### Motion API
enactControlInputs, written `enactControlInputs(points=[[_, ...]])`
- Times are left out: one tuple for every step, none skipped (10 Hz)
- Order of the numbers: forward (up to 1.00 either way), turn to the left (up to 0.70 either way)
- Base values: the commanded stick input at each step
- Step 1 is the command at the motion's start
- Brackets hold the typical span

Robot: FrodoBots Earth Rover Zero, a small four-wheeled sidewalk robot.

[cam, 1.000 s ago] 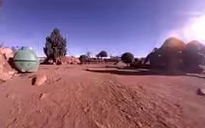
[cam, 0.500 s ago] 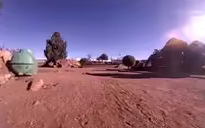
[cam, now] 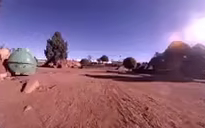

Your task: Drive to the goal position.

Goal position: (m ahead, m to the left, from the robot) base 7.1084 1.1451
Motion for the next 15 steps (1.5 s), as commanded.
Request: enactControlInputs(points=[[0.50,0.00],[0.50,0.00],[0.50,0.00],[0.50,0.00],[0.50,0.00],[0.50,0.00],[0.50,0.00],[0.50,0.00],[0.50,0.00],[0.50,0.00],[0.50,0.00],[0.50,0.00],[0.50,0.00],[0.50,0.00],[0.50,0.00]])
